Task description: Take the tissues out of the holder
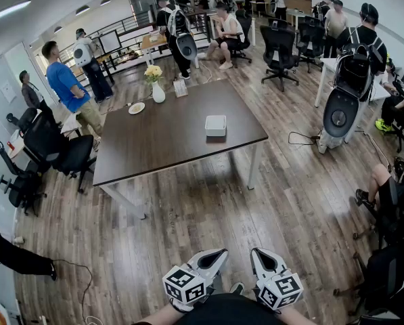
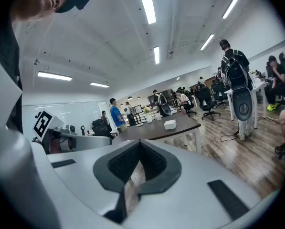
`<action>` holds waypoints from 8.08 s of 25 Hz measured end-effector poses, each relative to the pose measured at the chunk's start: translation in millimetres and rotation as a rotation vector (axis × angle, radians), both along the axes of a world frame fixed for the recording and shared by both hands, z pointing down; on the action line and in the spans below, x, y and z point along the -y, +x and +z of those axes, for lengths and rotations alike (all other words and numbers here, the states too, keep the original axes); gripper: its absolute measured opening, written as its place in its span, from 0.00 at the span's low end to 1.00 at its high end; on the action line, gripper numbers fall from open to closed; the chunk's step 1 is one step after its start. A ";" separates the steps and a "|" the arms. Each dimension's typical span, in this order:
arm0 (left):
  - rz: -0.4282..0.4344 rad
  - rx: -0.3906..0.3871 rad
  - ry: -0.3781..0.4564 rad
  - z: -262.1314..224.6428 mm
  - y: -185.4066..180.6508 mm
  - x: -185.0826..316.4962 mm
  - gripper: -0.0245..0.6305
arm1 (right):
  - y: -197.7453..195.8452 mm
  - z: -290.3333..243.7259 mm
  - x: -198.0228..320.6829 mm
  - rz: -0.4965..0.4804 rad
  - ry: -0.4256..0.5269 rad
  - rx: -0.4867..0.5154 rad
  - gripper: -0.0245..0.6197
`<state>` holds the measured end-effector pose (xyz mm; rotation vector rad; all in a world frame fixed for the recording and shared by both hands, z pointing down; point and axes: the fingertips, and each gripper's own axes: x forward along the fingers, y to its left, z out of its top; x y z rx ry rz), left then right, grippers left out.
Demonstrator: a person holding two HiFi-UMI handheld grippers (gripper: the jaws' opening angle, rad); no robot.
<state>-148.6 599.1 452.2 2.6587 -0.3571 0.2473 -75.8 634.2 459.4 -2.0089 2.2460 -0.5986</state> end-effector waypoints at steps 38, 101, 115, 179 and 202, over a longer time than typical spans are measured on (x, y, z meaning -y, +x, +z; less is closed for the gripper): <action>0.084 -0.044 0.026 -9.9 30.9 215.7 0.05 | 33.2 -12.6 214.8 0.097 -0.026 -0.041 0.05; -0.090 0.089 0.082 13.9 248.1 536.0 0.05 | 237.6 24.4 571.4 -0.176 -0.103 0.066 0.05; -0.042 0.063 0.090 21.7 233.2 664.2 0.05 | 230.0 24.5 692.4 -0.122 -0.128 0.000 0.05; 0.340 0.860 0.228 240.6 295.7 723.9 0.05 | 239.4 233.8 754.8 -0.904 -0.569 -0.729 0.05; 0.090 0.872 0.365 149.1 298.5 715.0 0.05 | 242.8 145.2 750.2 -0.964 -0.339 -0.818 0.05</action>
